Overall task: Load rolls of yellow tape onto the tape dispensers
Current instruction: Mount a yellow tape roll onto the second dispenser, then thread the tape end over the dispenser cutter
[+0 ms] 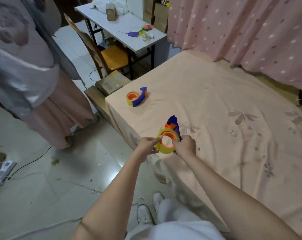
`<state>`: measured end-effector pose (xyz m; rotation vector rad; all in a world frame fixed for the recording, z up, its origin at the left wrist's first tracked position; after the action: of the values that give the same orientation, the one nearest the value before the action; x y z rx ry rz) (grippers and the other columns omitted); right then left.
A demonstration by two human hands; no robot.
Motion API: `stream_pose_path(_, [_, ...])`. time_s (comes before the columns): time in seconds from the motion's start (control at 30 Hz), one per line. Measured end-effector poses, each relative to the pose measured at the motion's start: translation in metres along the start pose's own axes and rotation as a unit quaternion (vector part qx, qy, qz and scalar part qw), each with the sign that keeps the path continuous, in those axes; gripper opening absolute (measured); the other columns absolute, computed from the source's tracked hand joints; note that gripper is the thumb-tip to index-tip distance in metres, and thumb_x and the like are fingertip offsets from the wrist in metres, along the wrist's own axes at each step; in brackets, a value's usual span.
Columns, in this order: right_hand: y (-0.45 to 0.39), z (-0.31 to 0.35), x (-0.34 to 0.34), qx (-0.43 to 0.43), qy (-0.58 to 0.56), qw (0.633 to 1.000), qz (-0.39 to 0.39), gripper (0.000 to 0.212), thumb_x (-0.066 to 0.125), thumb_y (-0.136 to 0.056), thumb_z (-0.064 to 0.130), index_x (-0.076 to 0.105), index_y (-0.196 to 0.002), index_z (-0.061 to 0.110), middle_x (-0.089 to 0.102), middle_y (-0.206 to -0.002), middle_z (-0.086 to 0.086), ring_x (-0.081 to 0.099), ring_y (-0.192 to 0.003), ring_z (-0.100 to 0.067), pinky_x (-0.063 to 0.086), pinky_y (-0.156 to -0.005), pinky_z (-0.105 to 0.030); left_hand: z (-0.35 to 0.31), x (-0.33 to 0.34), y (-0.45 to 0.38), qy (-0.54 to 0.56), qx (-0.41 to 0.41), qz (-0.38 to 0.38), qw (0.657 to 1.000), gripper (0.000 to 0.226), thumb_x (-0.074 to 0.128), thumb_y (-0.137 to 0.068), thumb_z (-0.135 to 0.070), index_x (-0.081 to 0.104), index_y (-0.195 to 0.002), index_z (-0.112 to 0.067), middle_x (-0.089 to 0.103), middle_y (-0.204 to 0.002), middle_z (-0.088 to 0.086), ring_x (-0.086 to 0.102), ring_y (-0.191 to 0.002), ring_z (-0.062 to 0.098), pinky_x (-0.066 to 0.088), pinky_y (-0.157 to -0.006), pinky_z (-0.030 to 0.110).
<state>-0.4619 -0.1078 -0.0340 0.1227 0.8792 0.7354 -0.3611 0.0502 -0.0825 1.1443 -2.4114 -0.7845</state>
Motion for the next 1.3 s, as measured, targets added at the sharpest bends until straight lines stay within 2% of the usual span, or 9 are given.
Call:
stream_pose_path(0.13, [-0.038,0.026,0.023,0.01,-0.001,1.0,0.001,0.016,0.065,-0.083,0.02,0.068,-0.086,0.004,0.068,-0.074,-0.008,0.064,-0.068,-0.028,0.047,-0.053,-0.026,-0.023,-0.022,-0.037,0.001,-0.015,-0.002,1.0,0.03,0.076,-0.088,-0.034,0.074,-0.097,-0.005,0.072,-0.098,0.013,0.069,-0.081,0.023,0.062,-0.082,0.035])
stream_pose_path(0.27, [-0.086,0.052,0.054,0.027,-0.038,0.999,0.02,0.019,0.066,-0.082,0.019,0.069,-0.09,0.003,0.073,-0.082,-0.015,0.071,-0.076,-0.035,0.061,-0.07,-0.044,-0.057,-0.053,-0.082,-0.034,-0.035,-0.014,0.999,0.048,0.076,-0.089,-0.033,0.07,-0.118,0.004,0.07,-0.113,0.017,0.066,-0.093,0.026,0.06,-0.088,0.036])
stream_pose_path(0.53, [-0.164,0.105,0.072,0.063,-0.043,0.997,-0.001,0.023,0.071,-0.081,0.022,0.067,-0.092,0.003,0.072,-0.085,-0.013,0.07,-0.079,-0.035,0.052,-0.064,-0.031,-0.131,-0.087,-0.16,-0.084,-0.058,0.01,0.995,0.046,0.076,-0.089,-0.03,0.069,-0.12,0.003,0.07,-0.113,0.012,0.067,-0.096,0.024,0.06,-0.09,0.037])
stream_pose_path(0.73, [-0.196,0.116,0.075,0.102,-0.033,0.994,-0.03,0.021,0.071,-0.081,0.023,0.055,-0.07,0.012,0.064,-0.072,-0.006,0.057,-0.063,-0.027,0.039,-0.052,-0.027,-0.15,-0.095,-0.209,-0.111,-0.09,0.048,0.989,0.019,0.074,-0.091,-0.029,0.069,-0.093,-0.011,0.064,-0.095,0.006,0.062,-0.083,0.021,0.059,-0.078,0.033])
stream_pose_path(0.93, [-0.202,0.097,0.088,0.172,0.006,0.984,-0.056,0.022,0.066,-0.085,0.02,0.069,-0.101,0.004,0.073,-0.092,-0.014,0.065,-0.079,-0.033,0.049,-0.065,-0.031,-0.157,-0.119,-0.263,-0.186,-0.122,0.053,0.973,0.024,0.066,-0.096,-0.03,0.066,-0.108,-0.01,0.064,-0.098,0.006,0.062,-0.077,0.019,0.055,-0.071,0.033])
stream_pose_path(1.03, [-0.192,0.093,0.095,0.216,-0.022,0.974,-0.067,0.031,0.067,-0.085,0.019,0.067,-0.11,0.0,0.072,-0.086,-0.015,0.067,-0.081,-0.035,0.052,-0.066,-0.034,-0.152,-0.115,-0.274,-0.215,-0.163,0.118,0.956,0.025,0.067,-0.093,-0.03,0.068,-0.109,-0.01,0.065,-0.095,0.005,0.064,-0.08,0.022,0.058,-0.078,0.038])
stream_pose_path(1.13, [-0.188,0.098,0.092,0.261,-0.069,0.958,-0.092,0.027,0.065,-0.086,0.022,0.068,-0.101,0.0,0.067,-0.075,-0.011,0.068,-0.075,-0.033,0.055,-0.063,-0.033,-0.158,-0.091,-0.273,-0.219,-0.178,0.249,0.926,0.023,0.071,-0.088,-0.036,0.069,-0.105,-0.02,0.06,-0.101,0.003,0.057,-0.087,0.022,0.055,-0.081,0.038])
stream_pose_path(1.23, [-0.186,0.107,0.085,0.254,-0.151,0.949,-0.107,0.021,0.064,-0.087,0.02,0.071,-0.102,0.006,0.068,-0.073,-0.005,0.066,-0.063,-0.021,0.049,-0.047,-0.023,-0.17,-0.066,-0.264,-0.216,-0.182,0.339,0.897,0.054,0.081,-0.075,-0.046,0.06,-0.122,-0.029,0.061,-0.106,0.002,0.056,-0.09,0.02,0.057,-0.081,0.036])
stream_pose_path(1.3, [-0.188,0.114,0.082,0.227,-0.247,0.937,-0.102,0.022,0.067,-0.09,0.019,0.073,-0.105,0.005,0.074,-0.081,-0.01,0.071,-0.069,-0.024,0.059,-0.054,-0.03,-0.18,-0.052,-0.264,-0.224,-0.177,0.37,0.884,0.077,0.086,-0.068,-0.044,0.052,-0.136,-0.031,0.069,-0.109,-0.001,0.066,-0.091,0.019,0.056,-0.095,0.041])
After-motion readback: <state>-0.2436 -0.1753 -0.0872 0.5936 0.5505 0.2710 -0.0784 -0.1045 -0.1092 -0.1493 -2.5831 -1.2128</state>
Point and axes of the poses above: each hand's wrist, its own y-axis away from the middle knuckle, its own x-axis out of the palm, z = x × y, the point moved 9 cm from there along -y, towards the middle knuckle
